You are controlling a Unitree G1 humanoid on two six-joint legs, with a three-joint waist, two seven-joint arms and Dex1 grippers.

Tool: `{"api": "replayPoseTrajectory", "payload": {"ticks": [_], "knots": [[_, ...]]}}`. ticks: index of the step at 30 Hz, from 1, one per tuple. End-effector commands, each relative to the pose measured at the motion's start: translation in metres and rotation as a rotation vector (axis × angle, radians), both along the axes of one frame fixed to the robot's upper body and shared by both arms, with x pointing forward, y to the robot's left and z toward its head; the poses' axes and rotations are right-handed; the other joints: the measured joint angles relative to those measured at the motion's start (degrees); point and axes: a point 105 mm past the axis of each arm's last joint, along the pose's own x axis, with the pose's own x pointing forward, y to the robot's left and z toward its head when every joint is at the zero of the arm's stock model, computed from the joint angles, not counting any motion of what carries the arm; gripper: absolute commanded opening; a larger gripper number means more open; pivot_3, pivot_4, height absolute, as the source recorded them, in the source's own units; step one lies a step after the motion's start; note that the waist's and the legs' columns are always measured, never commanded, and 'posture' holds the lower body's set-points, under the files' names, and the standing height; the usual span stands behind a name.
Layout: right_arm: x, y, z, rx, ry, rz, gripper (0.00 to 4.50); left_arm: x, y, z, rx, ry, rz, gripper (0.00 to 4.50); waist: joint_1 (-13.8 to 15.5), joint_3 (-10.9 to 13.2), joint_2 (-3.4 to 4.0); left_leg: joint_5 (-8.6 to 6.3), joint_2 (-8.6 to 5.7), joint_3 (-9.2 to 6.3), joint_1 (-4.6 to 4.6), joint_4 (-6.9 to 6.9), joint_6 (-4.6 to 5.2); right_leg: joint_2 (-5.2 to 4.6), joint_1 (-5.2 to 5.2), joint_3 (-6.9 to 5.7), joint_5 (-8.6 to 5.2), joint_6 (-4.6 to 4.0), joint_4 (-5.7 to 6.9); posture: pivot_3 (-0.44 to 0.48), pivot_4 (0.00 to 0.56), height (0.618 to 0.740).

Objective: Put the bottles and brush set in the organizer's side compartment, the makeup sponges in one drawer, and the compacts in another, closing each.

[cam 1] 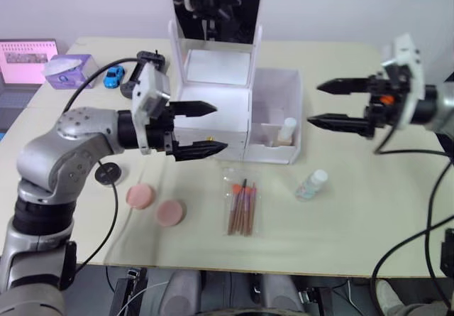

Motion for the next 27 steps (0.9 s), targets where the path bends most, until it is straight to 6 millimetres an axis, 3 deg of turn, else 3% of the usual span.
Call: {"api": "replayPoseTrajectory", "payload": {"ticks": [1,7,16,21,27], "knots": [[-0.029,-0.014,0.007,-0.028,-0.067,-0.111,4.44,-0.006,-0.009,0.011,0.000,-0.027,-0.114,4.50,0.20,0.00,0.00,0.00,0.00,0.00,0.01,0.00,0.00,0.01,0.00,0.00,0.00,0.00,0.01,0.000,0.150,0.740],[-0.081,-0.038,-0.029,-0.073,-0.006,-0.355,4.44,-0.013,-0.029,0.012,0.048,0.005,-0.301,4.50,0.28,-0.04,-0.02,0.00,0.01,0.01,0.08,0.09,0.00,0.03,0.13,0.03,-0.02,-0.02,0.03,0.000,0.150,0.740],[-0.170,-0.074,-0.057,-0.138,0.132,-0.637,4.44,-0.006,-0.036,0.004,0.134,-0.024,-0.430,4.50,0.18,-0.06,0.01,-0.02,0.08,0.05,0.08,0.19,0.00,0.13,0.22,0.17,-0.24,-0.05,0.04,0.000,0.150,0.740],[-0.175,-0.072,-0.057,-0.133,0.122,-0.629,4.44,-0.005,-0.037,0.000,0.144,-0.030,-0.450,4.50,-0.16,-0.05,0.01,-0.04,0.44,0.30,-0.05,0.23,-0.03,0.26,0.24,0.18,-0.20,-0.15,-0.15,0.000,0.150,0.740],[-0.153,-0.059,-0.056,-0.123,0.097,-0.543,4.44,-0.004,-0.031,-0.001,0.149,-0.039,-0.404,4.50,0.12,-0.06,0.01,-0.03,0.57,0.32,-0.02,0.24,-0.03,0.36,0.18,0.17,-0.13,-0.27,-0.15,0.000,0.150,0.740]]}}
